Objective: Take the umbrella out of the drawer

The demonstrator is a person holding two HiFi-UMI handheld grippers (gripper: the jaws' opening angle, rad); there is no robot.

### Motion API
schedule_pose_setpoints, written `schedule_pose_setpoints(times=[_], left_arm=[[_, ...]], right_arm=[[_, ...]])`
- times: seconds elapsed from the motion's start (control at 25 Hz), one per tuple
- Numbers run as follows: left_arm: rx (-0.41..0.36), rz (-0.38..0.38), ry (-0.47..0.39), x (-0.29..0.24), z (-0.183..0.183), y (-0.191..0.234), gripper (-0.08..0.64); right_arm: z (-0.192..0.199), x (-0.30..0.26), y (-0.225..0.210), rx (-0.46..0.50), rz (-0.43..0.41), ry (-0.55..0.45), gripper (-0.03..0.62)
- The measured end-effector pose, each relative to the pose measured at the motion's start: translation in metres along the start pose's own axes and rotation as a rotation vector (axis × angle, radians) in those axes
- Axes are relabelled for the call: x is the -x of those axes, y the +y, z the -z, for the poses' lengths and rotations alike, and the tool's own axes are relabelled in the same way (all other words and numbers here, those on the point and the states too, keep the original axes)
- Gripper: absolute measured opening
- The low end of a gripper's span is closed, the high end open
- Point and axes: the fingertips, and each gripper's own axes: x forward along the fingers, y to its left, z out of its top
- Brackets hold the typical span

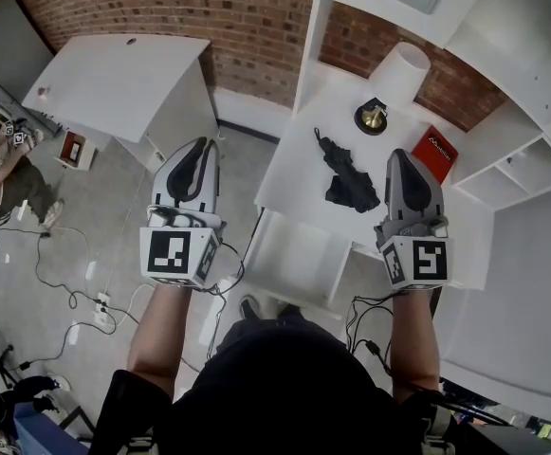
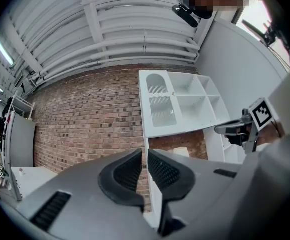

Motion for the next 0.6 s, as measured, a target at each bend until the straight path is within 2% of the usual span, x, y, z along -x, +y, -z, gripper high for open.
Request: schedule_pose_setpoints(times=[0.6], left_arm=[[-0.007,-0.013,0.038,-0.015,0.015,-0.021,0.037]], right_arm=[[0.024,-0.002,-0.027,-0.029,-0.006,0.021,-0.002]])
